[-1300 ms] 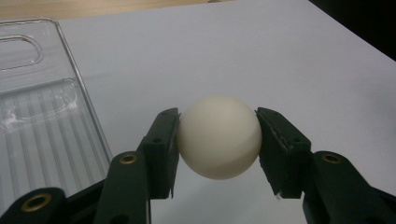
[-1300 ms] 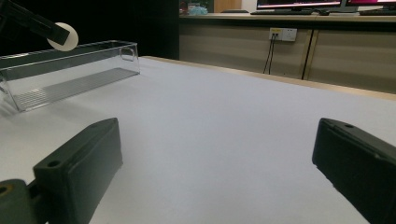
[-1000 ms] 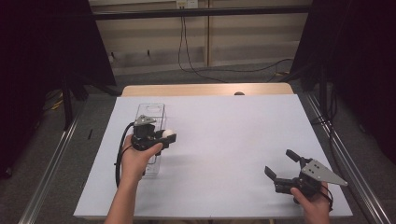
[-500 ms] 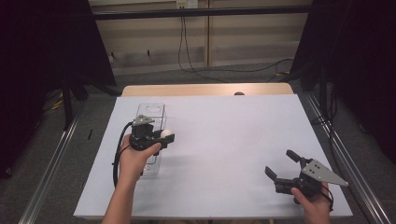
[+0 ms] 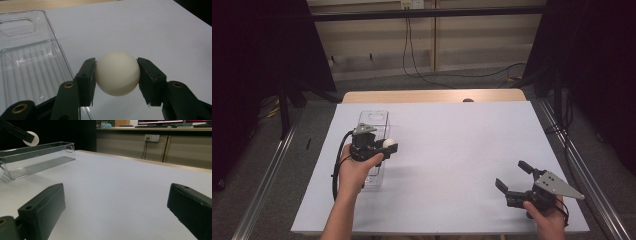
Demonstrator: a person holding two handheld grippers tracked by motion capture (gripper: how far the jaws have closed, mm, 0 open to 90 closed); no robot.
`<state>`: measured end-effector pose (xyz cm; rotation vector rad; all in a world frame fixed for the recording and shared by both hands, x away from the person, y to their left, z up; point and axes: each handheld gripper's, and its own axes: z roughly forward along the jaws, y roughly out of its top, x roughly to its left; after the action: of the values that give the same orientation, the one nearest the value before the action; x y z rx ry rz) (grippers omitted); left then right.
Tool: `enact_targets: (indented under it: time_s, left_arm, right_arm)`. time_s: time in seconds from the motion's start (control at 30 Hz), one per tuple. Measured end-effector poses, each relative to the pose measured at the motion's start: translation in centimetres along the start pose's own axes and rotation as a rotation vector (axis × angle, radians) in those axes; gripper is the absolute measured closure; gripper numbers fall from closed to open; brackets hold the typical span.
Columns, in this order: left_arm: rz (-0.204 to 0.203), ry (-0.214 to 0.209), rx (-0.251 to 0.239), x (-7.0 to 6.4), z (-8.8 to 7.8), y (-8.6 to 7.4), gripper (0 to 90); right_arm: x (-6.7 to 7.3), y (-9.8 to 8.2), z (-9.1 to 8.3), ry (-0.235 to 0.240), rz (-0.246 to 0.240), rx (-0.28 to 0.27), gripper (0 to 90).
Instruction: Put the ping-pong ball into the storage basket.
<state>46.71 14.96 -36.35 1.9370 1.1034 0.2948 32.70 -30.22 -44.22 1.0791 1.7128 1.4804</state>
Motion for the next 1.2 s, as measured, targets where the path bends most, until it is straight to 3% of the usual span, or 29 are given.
enact_targets:
  time_s: [0.07, 0.23, 0.3, 0.37, 0.47, 0.5, 0.53, 0.77, 0.87, 1.2]
  left_arm:
    - [-0.018, 0.006, -0.013, 0.0, -0.1, 0.0, 51.2]
    - [0.011, 0.004, 0.010, 0.6, -0.4, 0.0, 51.3]
    - [-0.020, 0.006, -0.012, 0.6, -0.4, -0.1, 51.2]
    - [-0.003, 0.003, -0.002, 0.9, -0.5, -0.1, 51.2]
    - [-0.029, 0.012, -0.022, 0.7, -0.4, -0.3, 51.2]
    - [-0.028, 0.005, -0.017, 0.7, -0.4, -0.3, 51.3]
    - [-0.002, -0.003, 0.004, 0.9, -0.5, -0.4, 51.2]
    - [-0.047, 0.006, -0.025, 1.2, -0.6, -0.8, 51.2]
    - [-0.041, -0.003, -0.024, 1.4, -0.9, -0.7, 51.2]
    - [-0.047, 0.027, -0.015, 2.1, -1.5, -0.9, 51.2]
  right_arm:
    - [0.0, 0.0, 0.0, 0.002, -0.002, 0.000, 1.1]
    - [0.0, 0.0, -0.1, 0.006, -0.002, 0.003, 1.1]
    - [0.0, 0.0, -0.1, 0.007, -0.001, 0.002, 1.1]
    - [-0.1, 0.0, -0.1, 0.006, -0.002, -0.001, 1.1]
    - [-0.1, 0.0, -0.1, 0.004, -0.002, -0.001, 1.1]
    - [0.0, 0.0, -0.1, 0.001, 0.002, 0.003, 1.1]
    - [-0.1, 0.0, 0.0, 0.001, -0.004, 0.001, 1.1]
    - [0.0, 0.0, 0.0, 0.006, -0.007, 0.003, 1.1]
    - [0.0, 0.0, 0.0, 0.006, -0.008, 0.004, 1.1]
    - [0.0, 0.0, 0.0, 0.005, -0.006, 0.004, 1.1]
